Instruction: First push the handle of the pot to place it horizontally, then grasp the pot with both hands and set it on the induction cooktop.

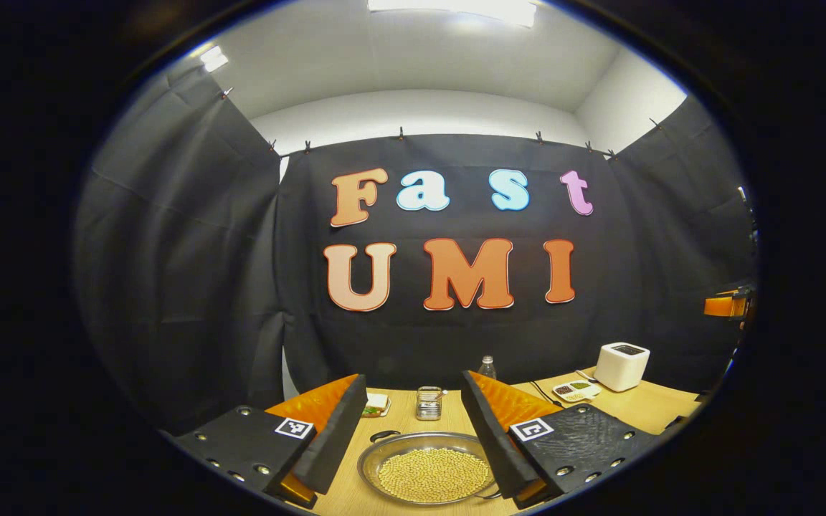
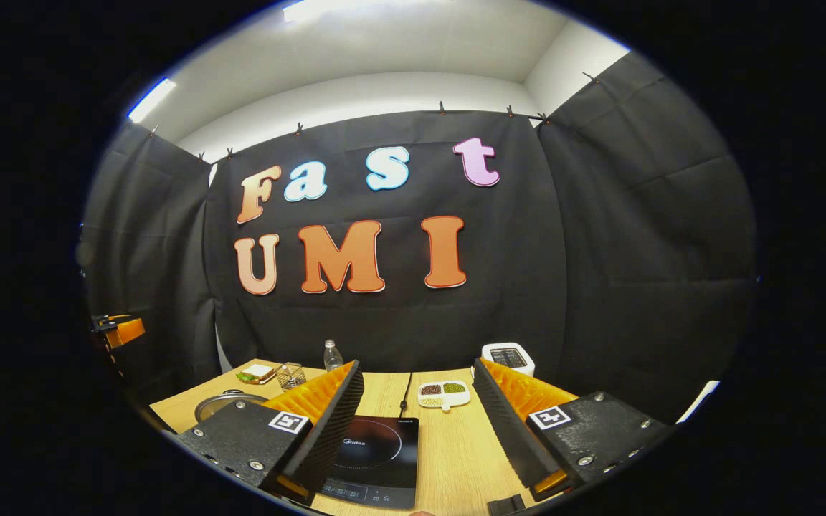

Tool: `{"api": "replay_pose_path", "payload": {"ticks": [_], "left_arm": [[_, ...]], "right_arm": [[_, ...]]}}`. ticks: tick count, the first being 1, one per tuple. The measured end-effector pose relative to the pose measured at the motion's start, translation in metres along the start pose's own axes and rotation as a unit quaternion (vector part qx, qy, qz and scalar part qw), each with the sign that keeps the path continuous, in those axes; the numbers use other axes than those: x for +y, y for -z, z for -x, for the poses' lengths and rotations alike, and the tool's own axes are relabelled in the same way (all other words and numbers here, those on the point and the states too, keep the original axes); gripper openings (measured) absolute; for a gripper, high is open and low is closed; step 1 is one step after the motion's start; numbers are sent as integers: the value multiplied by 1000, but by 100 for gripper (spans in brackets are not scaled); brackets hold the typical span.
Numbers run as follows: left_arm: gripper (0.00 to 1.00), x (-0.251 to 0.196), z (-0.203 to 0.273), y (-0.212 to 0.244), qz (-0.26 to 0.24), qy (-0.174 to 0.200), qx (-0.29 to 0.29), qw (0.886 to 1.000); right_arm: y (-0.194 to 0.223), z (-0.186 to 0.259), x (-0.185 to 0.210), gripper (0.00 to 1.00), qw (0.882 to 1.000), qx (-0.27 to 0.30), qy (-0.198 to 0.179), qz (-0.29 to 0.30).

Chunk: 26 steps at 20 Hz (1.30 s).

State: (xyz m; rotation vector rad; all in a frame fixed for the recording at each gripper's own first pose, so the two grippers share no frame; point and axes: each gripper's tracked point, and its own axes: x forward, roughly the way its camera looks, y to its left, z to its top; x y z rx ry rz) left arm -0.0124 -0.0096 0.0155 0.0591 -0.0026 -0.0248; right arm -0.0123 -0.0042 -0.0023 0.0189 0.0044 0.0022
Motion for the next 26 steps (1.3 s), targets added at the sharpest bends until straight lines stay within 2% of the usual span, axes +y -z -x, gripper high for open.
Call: {"api": "replay_pose_path", "payload": {"ticks": [1, 2, 4, 6, 7, 9, 13, 14, 15, 16, 17, 18, 20, 22, 24, 25, 26], "left_arm": [[84, -1, 0, 2, -6, 1, 4, 1000], [85, 3, 0, 3, -11, -4, 8, 1000], [89, 2, 0, 6, -9, -3, 13, 1000], [87, 0, -1, 7, -6, 0, 13, 1000], [77, 1, -2, 7, -8, 1, 13, 1000], [73, -6, 1, 13, -3, 13, 20, 1000], [28, -11, 3, 16, -6, 32, 23, 999], [27, -13, 2, 17, -8, 32, 23, 999], [10, -11, 1, 20, -10, 33, 26, 999], [1, -16, 4, 20, -9, 38, 27, 999], [2, -18, 5, 22, -11, 40, 29, 999], [2, -18, 4, 25, -14, 42, 30, 999], [6, -23, 4, 32, -13, 51, 38, 998], [2, -29, 4, 45, -12, 58, 55, 997], [4, -35, 3, 60, -6, 67, 79, 995], [6, -37, 3, 69, -6, 71, 89, 994], [2, -39, 6, 75, -7, 75, 98, 992]], "right_arm": [[-1, 0, 1, 100, 1000, -3, -1, 0], [-2, 0, 2, 96, 1000, -7, -2, 0], [-3, 0, 2, 100, 1000, -9, -4, 2], [0, 1, 2, 100, 1000, -7, -5, 4], [1, 1, 2, 100, 1000, -6, -5, 5], [-1, 1, 2, 96, 1000, -7, -6, 4], [4, -2, 1, 100, 1000, -2, -4, 0], [5, -1, 1, 96, 1000, 0, -5, 0], [6, -1, 2, 96, 1000, 2, -6, 0], [6, -1, 3, 96, 1000, 4, -7, 0], [7, -1, 3, 100, 1000, 5, -8, 0], [7, -1, 4, 96, 1000, 5, -8, -1], [7, -2, 3, 100, 1000, 6, -8, -2], [7, -2, 3, 96, 1000, 6, -8, -4], [8, -2, 2, 100, 1000, 6, -7, -5], [8, -2, 2, 96, 1000, 6, -6, -5], [8, -3, 2, 100, 1000, 7, -6, -6]]}}
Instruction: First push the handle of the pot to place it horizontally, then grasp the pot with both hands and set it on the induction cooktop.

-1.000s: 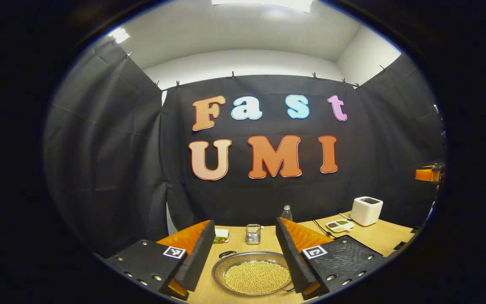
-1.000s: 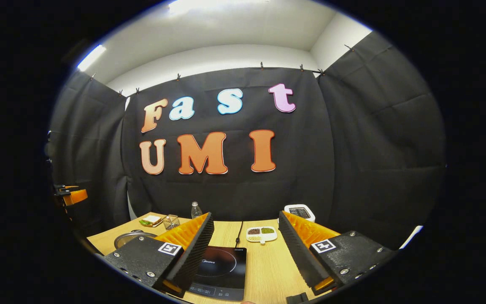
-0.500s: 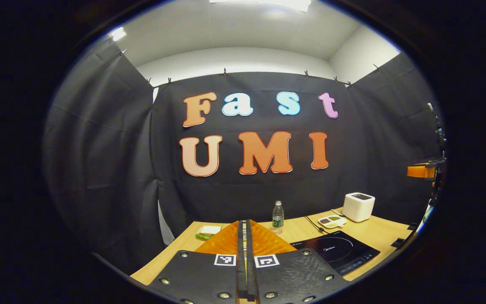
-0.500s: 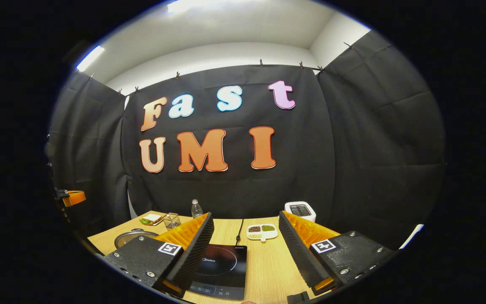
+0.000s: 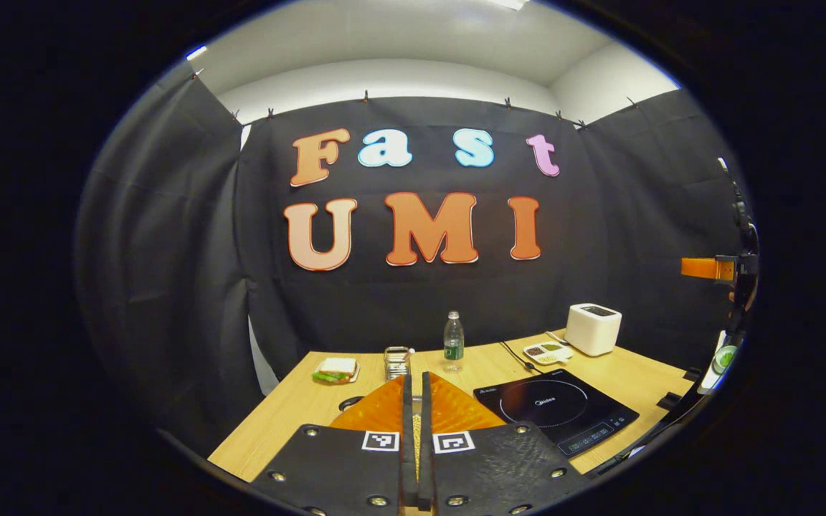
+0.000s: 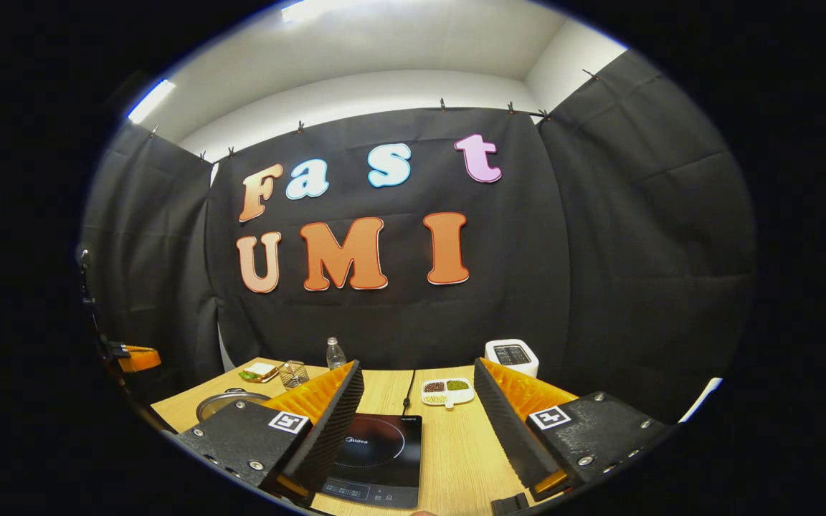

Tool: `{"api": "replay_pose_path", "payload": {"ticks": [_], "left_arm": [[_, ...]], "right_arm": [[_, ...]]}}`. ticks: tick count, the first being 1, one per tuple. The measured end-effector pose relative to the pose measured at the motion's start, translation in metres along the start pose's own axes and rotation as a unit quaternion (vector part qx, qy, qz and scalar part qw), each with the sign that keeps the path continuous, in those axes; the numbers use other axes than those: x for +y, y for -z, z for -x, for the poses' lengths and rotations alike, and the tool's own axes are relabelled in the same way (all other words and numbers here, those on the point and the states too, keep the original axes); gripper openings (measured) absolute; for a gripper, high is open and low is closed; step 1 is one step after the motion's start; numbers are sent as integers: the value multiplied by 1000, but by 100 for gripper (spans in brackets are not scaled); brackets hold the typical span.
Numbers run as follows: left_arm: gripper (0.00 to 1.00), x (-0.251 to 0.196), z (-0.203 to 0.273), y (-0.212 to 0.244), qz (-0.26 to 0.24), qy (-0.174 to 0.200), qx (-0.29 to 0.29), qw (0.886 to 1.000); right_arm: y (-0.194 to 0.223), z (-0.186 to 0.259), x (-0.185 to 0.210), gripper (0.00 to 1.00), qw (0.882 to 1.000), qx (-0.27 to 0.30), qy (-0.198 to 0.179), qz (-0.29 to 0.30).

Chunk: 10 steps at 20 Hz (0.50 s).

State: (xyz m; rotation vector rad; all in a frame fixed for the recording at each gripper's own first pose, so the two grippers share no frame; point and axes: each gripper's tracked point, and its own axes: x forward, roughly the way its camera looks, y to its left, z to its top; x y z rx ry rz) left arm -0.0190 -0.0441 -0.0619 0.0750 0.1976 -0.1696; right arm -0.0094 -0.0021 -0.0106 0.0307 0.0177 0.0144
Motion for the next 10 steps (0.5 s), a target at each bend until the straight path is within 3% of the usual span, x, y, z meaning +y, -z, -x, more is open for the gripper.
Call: {"api": "replay_pose_path", "payload": {"ticks": [2, 5, 6, 7, 10], "left_arm": [[2, -11, 1, 15, 0, 13, 18, 1000], [2, -20, 1, 40, 1, 26, 47, 999], [6, -24, 3, 49, 2, 30, 59, 998], [2, -26, 4, 57, 2, 33, 69, 997], [0, -34, 6, 84, 8, 43, 99, 994]], "right_arm": [[1, -2, 1, 96, 1000, 3, -1, -2], [3, -4, 2, 100, 1000, 6, -2, -5], [4, -4, 3, 96, 1000, 8, -3, -6], [5, -5, 4, 100, 1000, 10, -5, -8], [9, -6, 8, 96, 1000, 17, -9, -18]]}}
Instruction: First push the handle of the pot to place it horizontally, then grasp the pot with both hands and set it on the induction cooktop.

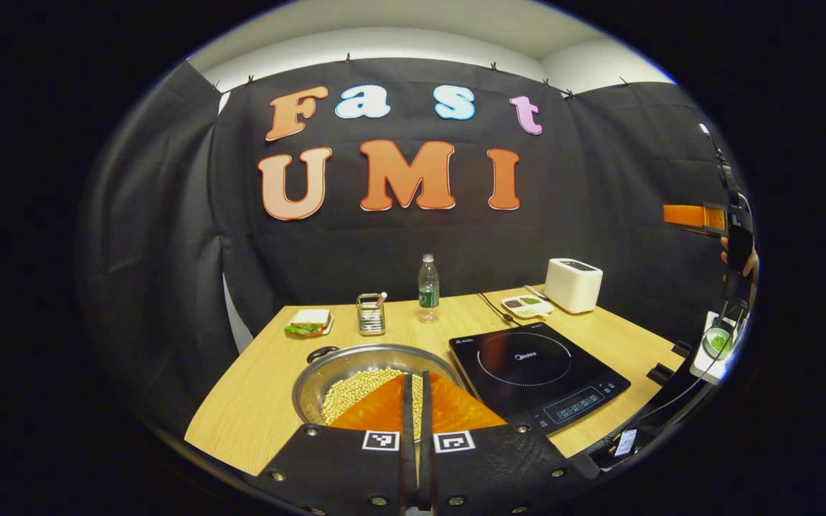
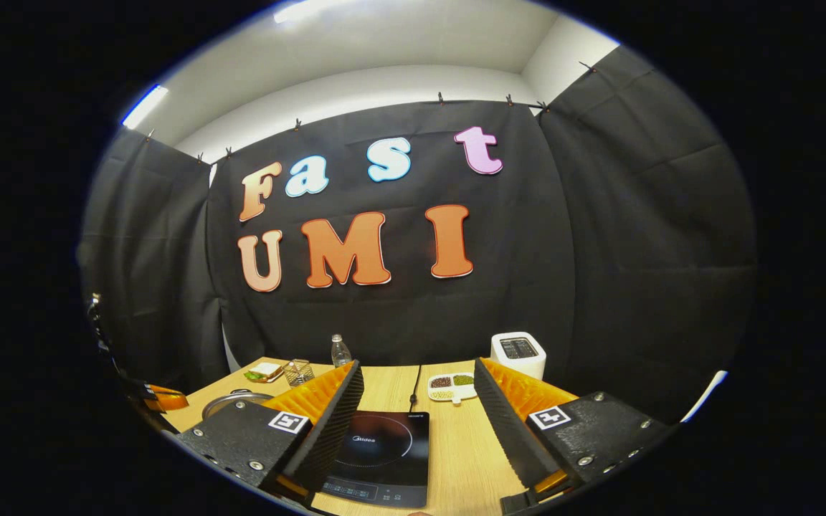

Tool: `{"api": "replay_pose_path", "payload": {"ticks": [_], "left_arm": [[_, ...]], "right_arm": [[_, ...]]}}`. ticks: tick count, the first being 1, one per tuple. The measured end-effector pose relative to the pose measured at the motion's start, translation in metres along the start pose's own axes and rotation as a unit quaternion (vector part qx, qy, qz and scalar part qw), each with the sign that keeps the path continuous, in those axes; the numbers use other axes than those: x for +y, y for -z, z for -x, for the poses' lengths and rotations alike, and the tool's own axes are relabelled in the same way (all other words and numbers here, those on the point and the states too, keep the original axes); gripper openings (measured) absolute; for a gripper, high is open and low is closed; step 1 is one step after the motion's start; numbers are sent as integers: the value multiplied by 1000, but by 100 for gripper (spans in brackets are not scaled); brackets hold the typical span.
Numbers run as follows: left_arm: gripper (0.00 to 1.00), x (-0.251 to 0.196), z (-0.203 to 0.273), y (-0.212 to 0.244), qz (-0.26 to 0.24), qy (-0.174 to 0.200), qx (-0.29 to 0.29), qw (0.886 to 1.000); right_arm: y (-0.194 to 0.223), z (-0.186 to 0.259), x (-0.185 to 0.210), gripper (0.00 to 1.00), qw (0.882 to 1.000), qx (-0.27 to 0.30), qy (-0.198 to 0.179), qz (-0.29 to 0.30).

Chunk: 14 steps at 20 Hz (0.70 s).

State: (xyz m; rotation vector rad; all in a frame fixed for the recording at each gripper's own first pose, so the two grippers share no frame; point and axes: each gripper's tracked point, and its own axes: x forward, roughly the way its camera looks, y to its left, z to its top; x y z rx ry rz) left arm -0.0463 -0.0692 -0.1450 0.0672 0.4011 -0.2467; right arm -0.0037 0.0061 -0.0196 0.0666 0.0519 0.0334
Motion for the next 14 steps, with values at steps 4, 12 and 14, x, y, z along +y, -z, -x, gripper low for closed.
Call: {"api": "replay_pose_path", "payload": {"ticks": [4, 12, 14], "left_arm": [[3, -11, -5, 38, 13, 16, 51, 998], [2, -24, -9, 98, 33, 33, 136, 990], [3, -28, -13, 109, 30, 37, 150, 988]], "right_arm": [[7, -2, 5, 100, 1000, 15, -11, -15], [13, -7, -1, 95, 1000, 15, 1, -5], [14, -6, -2, 96, 1000, 13, 5, 3]]}}
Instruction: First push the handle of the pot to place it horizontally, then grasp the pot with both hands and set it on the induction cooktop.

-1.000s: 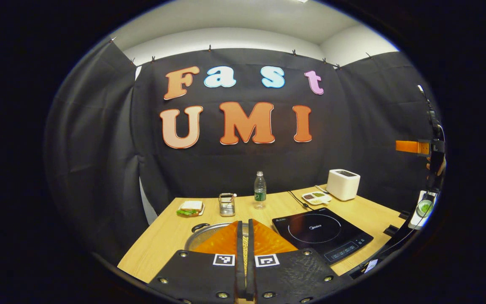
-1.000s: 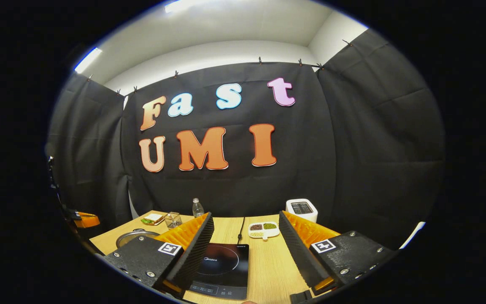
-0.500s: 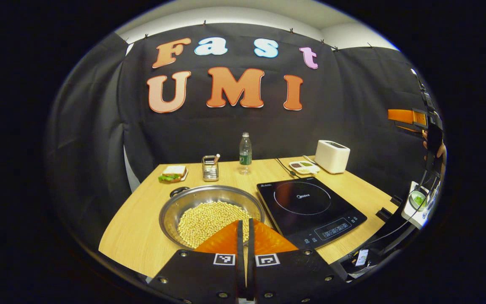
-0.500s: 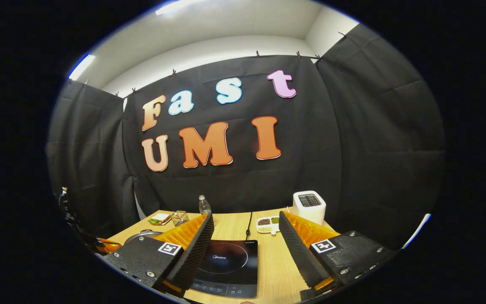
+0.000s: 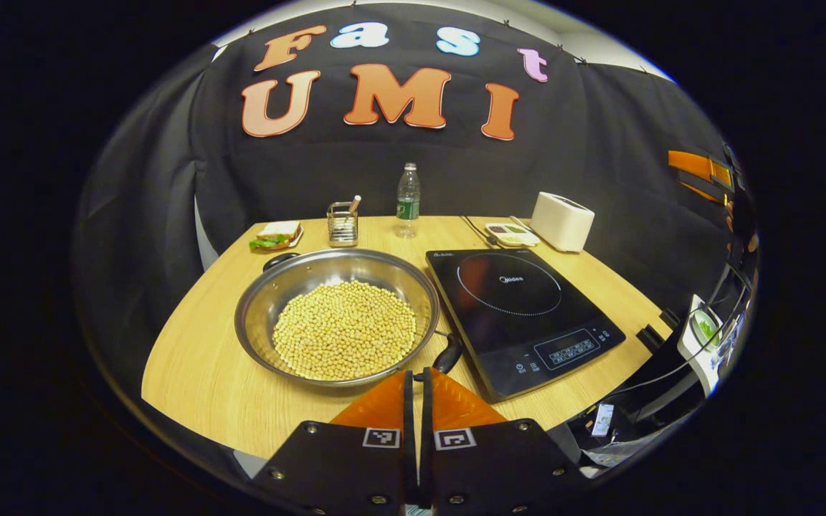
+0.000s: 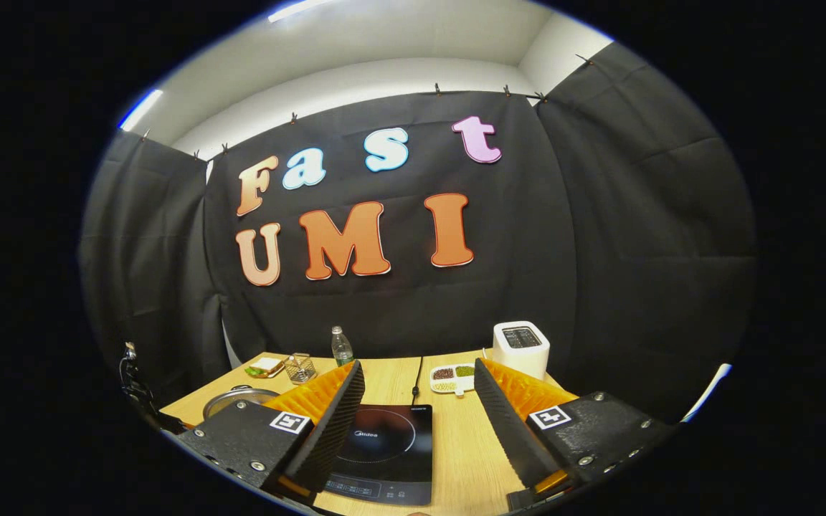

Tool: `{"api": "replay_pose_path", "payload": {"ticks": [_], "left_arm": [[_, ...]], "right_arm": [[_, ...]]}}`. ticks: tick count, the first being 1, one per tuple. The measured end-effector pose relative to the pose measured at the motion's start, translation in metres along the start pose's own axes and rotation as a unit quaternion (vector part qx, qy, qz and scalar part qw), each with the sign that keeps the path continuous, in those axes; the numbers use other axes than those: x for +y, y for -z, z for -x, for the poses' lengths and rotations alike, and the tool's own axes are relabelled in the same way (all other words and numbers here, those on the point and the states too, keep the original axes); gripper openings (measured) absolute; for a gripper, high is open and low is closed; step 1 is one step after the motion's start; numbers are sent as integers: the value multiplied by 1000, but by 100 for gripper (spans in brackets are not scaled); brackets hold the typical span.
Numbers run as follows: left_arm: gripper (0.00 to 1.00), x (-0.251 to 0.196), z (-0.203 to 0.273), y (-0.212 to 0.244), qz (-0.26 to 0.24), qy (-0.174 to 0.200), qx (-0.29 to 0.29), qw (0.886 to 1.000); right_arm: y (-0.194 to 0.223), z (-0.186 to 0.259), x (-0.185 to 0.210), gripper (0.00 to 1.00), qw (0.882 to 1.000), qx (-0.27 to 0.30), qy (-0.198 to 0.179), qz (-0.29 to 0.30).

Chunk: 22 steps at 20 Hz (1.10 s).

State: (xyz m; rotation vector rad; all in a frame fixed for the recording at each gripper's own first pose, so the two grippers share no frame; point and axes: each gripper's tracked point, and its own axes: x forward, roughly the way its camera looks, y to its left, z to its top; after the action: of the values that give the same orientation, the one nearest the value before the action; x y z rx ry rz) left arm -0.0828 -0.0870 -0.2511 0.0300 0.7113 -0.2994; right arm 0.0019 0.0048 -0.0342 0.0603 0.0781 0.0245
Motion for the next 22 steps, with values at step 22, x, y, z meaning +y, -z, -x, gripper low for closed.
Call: {"api": "replay_pose_path", "payload": {"ticks": [22], "left_arm": [[2, 1, -54, 40, -9, -22, 78, 997]], "right_arm": [[16, -6, -13, 96, 1000, 5, 5, 6]]}}
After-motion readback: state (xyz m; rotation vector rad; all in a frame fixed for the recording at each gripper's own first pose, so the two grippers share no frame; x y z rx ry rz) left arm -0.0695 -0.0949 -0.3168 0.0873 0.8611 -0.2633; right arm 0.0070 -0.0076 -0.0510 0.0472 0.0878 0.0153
